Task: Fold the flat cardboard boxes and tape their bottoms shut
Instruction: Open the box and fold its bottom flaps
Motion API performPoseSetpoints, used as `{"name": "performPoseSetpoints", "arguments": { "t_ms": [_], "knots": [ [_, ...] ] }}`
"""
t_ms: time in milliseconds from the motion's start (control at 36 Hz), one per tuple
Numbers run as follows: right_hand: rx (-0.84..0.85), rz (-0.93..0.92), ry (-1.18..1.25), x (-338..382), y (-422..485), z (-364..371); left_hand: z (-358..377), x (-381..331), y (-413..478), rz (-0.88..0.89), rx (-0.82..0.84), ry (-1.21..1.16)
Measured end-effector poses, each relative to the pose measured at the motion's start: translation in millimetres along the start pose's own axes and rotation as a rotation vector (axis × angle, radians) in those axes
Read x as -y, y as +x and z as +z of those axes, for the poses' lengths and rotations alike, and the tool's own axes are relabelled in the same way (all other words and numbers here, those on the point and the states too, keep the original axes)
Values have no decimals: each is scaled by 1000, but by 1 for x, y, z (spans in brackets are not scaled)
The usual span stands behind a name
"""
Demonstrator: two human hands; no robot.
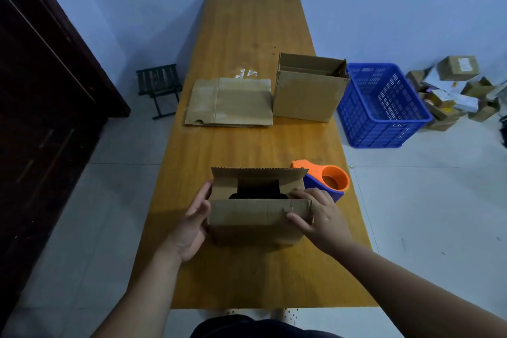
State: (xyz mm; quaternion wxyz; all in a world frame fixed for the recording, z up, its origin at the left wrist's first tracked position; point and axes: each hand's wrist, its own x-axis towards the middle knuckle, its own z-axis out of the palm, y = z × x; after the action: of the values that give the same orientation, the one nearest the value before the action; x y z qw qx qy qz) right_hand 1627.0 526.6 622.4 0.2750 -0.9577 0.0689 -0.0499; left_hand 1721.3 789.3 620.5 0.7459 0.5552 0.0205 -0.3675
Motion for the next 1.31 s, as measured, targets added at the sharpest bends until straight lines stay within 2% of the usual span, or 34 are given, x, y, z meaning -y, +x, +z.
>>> {"name": "performPoseSetpoints", "arguments": {
  "t_ms": [139,306,417,472,556,611,722,889,972,1028,1083,1167,1306],
  "knots": [
    [-18,123,108,7,-2,5,8,5,3,14,-173,167],
    [-107,194,211,7,-9,14,11,12,1,-1,-222,184],
    [-52,168,150,10,-2,9,12,9,1,61,-252,343],
    [-9,119,115,12,3,6,17,5,1,132,-307,556],
    [45,91,72,14,9,1,26,-2,1,361,-429,1090],
    [59,92,49,15,10,-2,29,0,4,520,-427,1399],
    [78,21,-39,16,7,-3,47,5,9,581,-319,1624],
    [84,25,-56,9,0,3,60,23,18,674,-268,1597],
    [24,54,66,4,0,3,58,26,22,733,-292,1592],
    [-100,193,175,-2,6,1,56,25,23,749,-301,1595],
    [-179,378,170,-15,16,-2,57,26,23,750,-307,1590],
    [-71,567,-87,-41,31,-6,58,29,23,754,-321,1584],
    [166,555,-357,-68,61,-12,59,28,22,718,-328,1596]
  ]
}}
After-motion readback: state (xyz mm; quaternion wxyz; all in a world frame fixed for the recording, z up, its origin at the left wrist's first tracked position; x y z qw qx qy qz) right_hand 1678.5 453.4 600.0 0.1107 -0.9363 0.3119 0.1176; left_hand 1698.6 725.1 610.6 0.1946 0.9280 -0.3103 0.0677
